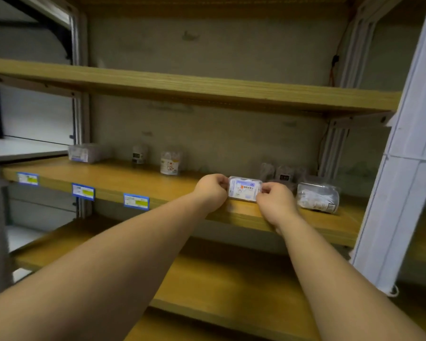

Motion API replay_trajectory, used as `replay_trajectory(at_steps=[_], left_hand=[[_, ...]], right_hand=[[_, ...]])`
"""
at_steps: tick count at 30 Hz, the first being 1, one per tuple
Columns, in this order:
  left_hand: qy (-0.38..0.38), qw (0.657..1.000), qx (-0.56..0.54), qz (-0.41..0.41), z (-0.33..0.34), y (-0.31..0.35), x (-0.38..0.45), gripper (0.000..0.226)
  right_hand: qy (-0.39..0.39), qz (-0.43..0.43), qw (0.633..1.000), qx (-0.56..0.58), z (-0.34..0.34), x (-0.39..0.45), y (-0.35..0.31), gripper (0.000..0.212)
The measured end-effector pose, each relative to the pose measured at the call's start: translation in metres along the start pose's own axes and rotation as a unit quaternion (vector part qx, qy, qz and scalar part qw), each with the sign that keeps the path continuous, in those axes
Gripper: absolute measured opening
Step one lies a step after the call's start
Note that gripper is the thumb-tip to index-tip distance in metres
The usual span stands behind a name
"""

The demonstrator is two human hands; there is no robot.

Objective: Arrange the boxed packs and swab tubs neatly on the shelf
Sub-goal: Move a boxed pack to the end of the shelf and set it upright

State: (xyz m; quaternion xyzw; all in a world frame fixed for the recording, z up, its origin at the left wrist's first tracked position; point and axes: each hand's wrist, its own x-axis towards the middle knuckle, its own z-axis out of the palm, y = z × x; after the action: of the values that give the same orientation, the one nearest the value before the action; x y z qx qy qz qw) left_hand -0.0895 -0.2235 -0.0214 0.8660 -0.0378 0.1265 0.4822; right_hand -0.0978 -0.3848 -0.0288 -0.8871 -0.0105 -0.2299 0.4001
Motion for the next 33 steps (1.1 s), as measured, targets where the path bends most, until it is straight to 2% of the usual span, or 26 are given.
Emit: replay_trajectory(at_steps=[2, 5, 8, 12, 15, 18, 21, 25, 28, 33], left_hand=[[-0.015, 1.000, 0.001, -0.012, -0.007, 0.005, 0.000, 0.033], [-0.034, 0.999, 0.010, -0.015, -0.028, 0.003, 0.002, 0.031], [-0.020, 1.000, -0.006, 0.001, -0.073, -0.019, 0.004, 0.033], [0.021, 0.997, -0.066, -0.018, -0.174, -0.091, 0.017, 0.031], [0.055, 0.993, -0.097, -0.028, -0.269, -0.155, 0.025, 0.030], [0.077, 0.992, -0.096, -0.021, -0.351, -0.213, 0.042, 0.035], [0.078, 0.991, -0.103, -0.028, -0.405, -0.254, 0.056, 0.032], [0.080, 0.995, -0.051, -0.008, -0.436, -0.283, 0.077, 0.026], [0.071, 0.997, -0.007, 0.009, -0.436, -0.302, 0.085, 0.028], [0.065, 0.997, 0.034, 0.030, -0.437, -0.311, 0.088, 0.026]], right_hand=[[-0.001, 0.002, 1.000, -0.014, 0.000, -0.003, -0.004, 0.034], [-0.022, 0.015, 0.999, 0.023, 0.001, -0.010, -0.016, 0.034], [-0.028, 0.008, 0.998, 0.062, 0.025, -0.024, -0.055, 0.030], [-0.005, -0.015, 0.992, 0.128, 0.115, -0.039, -0.140, 0.023], [-0.045, -0.009, 0.986, 0.163, 0.206, -0.047, -0.212, 0.024], [-0.031, -0.011, 0.985, 0.169, 0.294, -0.050, -0.276, 0.023], [-0.057, -0.005, 0.986, 0.154, 0.356, -0.047, -0.325, 0.026], [-0.032, 0.012, 0.990, 0.137, 0.394, -0.038, -0.362, 0.030], [-0.029, 0.024, 0.994, 0.104, 0.410, -0.039, -0.362, 0.031], [-0.028, -0.011, 0.999, 0.044, 0.416, -0.038, -0.357, 0.035]])
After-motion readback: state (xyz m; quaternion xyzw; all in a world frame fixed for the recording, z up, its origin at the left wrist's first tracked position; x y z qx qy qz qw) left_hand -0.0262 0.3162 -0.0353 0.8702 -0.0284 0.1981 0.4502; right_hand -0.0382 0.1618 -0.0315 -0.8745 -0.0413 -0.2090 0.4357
